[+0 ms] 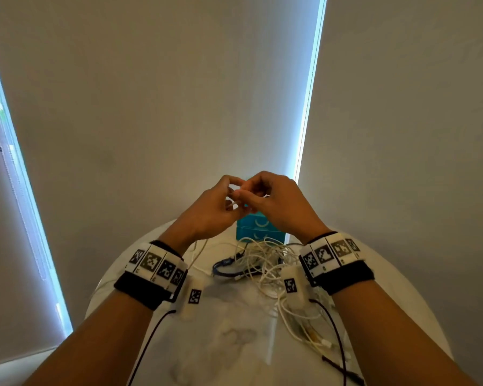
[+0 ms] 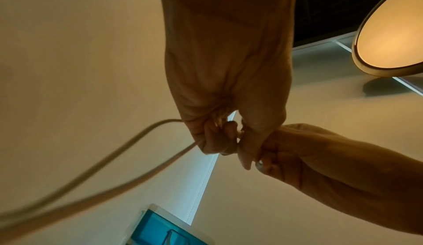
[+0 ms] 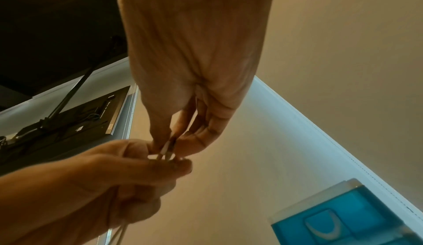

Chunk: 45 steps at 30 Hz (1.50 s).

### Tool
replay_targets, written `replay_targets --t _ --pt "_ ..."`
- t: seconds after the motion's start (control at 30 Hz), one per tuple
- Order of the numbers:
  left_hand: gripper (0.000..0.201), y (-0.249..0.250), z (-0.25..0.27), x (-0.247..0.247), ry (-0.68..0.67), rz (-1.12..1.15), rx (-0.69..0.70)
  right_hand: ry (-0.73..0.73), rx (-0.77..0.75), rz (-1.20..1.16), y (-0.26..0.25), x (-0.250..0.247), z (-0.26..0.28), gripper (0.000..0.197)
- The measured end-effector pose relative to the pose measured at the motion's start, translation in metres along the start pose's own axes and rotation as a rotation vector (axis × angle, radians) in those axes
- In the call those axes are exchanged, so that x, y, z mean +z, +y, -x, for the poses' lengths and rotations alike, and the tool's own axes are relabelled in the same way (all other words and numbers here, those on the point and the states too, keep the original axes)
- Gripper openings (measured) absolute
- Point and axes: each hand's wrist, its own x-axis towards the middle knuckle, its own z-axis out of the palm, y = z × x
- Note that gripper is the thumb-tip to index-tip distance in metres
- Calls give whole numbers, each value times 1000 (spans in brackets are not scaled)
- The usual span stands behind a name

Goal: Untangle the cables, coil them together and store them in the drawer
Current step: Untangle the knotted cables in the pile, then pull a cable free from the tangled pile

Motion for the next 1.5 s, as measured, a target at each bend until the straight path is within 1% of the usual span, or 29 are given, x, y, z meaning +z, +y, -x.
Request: replay_targets --t 0.1,0.2,0.33,0.47,0.53,0.57,0.63,0.7,0.77,0.8,0.83,0.87,0.93,0.97,1.0,1.03,1.07,1.1,1.13,1.17,1.2,1.23,1.27,1.3,1.37,1.4,1.43,1.47,1.5 --pt "72 3 -1 -2 -28 -8 -10 -20 70 40 -1 8 -4 31" --pt "77 1 0 -3 -32 1 -40 -74 65 171 -5 15 -5 28" --pt "65 -5 3 -5 -35 -18 -142 -93 72 333 -5 18 -13 24" --pt "34 -20 8 -17 -59 -55 -231 -78 100 413 -1 11 -17 23" --pt "38 -33 12 -26 -126 -88 -321 -25 130 416 4 3 -17 28" --pt "45 -41 16 -33 -155 -132 -363 -4 146 421 7 -3 -17 31" --pt "54 -60 26 -53 -213 -292 -378 22 171 443 14 -12 -15 33" --pt "52 -84 33 -81 -279 -471 -373 14 194 455 19 -15 -9 35" --pt "50 -105 38 -119 -321 -593 -435 -33 196 457 19 -12 -3 36" --pt "47 -112 37 -142 -275 -649 -471 -61 189 450 18 -8 -1 37" --pt "43 -113 36 -165 -143 -719 -496 -82 178 431 14 -4 1 37" --pt "38 -113 33 -187 96 -809 -472 -88 162 405 9 0 1 37" --pt "38 -106 28 -225 715 -904 -268 -39 111 338 -2 7 -2 35" --pt "38 -100 23 -235 926 -872 -122 16 89 302 -8 8 -3 34" --pt "30 -91 17 -240 973 -787 -7 84 71 274 -12 6 -6 32" --pt "22 -89 8 -240 868 -710 25 144 62 253 -14 2 -8 29" --pt "37 -88 -1 -235 661 -661 -68 179 64 249 -14 -2 -9 27" --pt "65 -93 -7 -228 374 -709 -265 185 74 265 -12 -7 -9 26" --pt "93 -95 -8 -216 68 -842 -476 160 88 293 -7 -11 -7 24" --pt "114 -95 -6 -201 -194 -971 -639 118 99 323 -2 -14 -4 23" --pt "127 -98 -4 -186 -394 -1061 -748 76 103 353 5 -15 -1 22" --pt "130 -100 -2 -170 -518 -1093 -793 47 105 377 12 -16 2 21" --pt "124 -102 -3 -154 -546 -1084 -769 30 109 391 18 -17 5 21" --pt "112 -99 -5 -137 -520 -1041 -688 17 118 398 22 -16 8 20" --pt "77 -82 -11 -99 -426 -842 -404 -17 128 401 26 -14 12 20" --pt "59 -68 -13 -75 -358 -684 -254 -40 127 401 27 -10 13 21" --pt "47 -50 -13 -50 -286 -511 -133 -58 121 399 26 -6 14 21" --pt "48 -31 -13 -25 -232 -341 -51 -75 118 395 24 -1 15 21" --pt "57 -13 -13 -3 -206 -184 0 -86 105 397 23 3 15 21"
